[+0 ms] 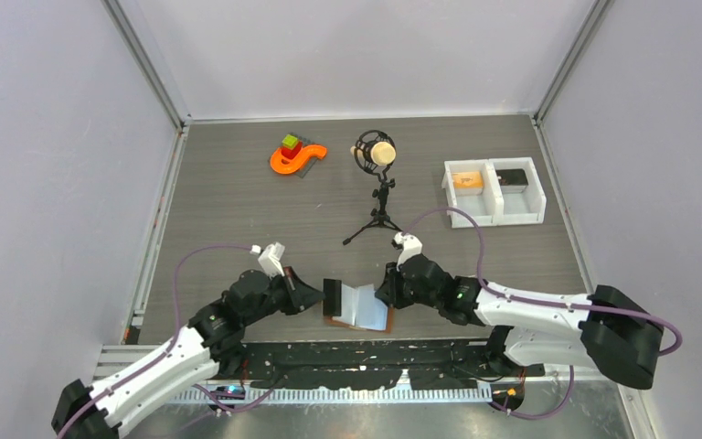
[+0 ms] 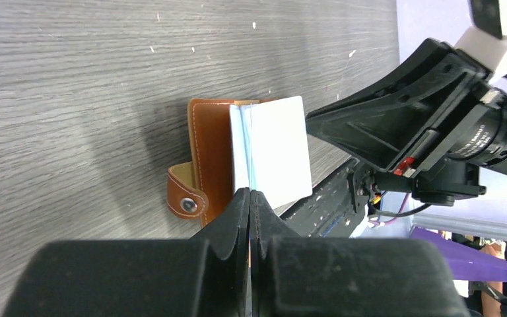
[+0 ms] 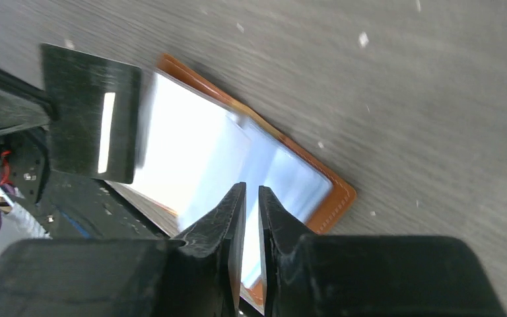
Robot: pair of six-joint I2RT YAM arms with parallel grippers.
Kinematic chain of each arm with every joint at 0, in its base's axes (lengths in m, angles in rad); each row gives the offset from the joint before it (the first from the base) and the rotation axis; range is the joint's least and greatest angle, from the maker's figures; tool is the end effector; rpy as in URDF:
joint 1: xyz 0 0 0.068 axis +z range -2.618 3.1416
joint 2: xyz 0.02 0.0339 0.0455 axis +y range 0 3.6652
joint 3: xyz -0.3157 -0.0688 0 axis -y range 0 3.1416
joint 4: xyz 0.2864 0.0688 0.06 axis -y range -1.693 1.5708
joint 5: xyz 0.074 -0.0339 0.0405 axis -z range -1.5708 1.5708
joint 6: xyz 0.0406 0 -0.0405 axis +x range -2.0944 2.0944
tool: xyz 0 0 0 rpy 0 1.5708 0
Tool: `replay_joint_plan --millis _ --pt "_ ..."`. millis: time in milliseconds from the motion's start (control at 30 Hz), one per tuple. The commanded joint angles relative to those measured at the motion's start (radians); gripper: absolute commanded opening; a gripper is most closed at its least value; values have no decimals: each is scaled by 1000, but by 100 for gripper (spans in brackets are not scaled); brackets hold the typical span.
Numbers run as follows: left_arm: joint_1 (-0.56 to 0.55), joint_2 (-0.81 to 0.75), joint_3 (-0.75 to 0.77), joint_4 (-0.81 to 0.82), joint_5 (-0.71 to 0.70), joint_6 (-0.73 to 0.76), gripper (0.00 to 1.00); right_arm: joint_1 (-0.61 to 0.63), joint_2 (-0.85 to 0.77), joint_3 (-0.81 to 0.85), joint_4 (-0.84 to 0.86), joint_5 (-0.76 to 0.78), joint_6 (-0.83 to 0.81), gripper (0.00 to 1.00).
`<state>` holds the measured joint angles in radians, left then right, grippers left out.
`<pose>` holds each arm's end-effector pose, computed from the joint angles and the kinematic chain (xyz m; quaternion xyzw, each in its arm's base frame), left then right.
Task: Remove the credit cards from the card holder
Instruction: Remove the credit card from the card holder.
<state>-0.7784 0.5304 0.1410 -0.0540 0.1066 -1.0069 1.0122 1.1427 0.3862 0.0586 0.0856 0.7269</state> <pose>0.0957 -0.1005 0.1709 -0.0679 0.8418 -0.4438 0.2997 0.1228 0.1899 0.1742 -0.1108 0.8988 0.2977 0.3021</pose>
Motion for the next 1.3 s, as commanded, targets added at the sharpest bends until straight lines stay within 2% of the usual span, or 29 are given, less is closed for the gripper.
replay_joint_plan --millis 0,100,267,500,667,800,1033,1267 --pt "7 -90 81 -200 -39 34 0 -1 -92 91 14 1 -239 23" --pt "7 -118 98 -206 -27 -9 0 25 -134 97 115 8 -386 26" --pt "7 -163 112 -200 -33 -134 0 155 -221 -19 455 122 -721 32" --pt "7 -255 92 -200 -61 -304 0 305 -167 -119 685 134 -1130 44" --pt "7 -313 65 -198 -76 -401 0 411 -113 -148 785 156 -1289 51" --pt "7 -344 57 -198 -79 -442 0 502 -11 -131 854 311 -1459 57" --pt "7 -369 54 -217 -70 -472 0 582 190 -98 1107 456 -1636 56" --pt "7 -385 53 -249 -74 -481 0 629 345 -84 1346 560 -1779 51"
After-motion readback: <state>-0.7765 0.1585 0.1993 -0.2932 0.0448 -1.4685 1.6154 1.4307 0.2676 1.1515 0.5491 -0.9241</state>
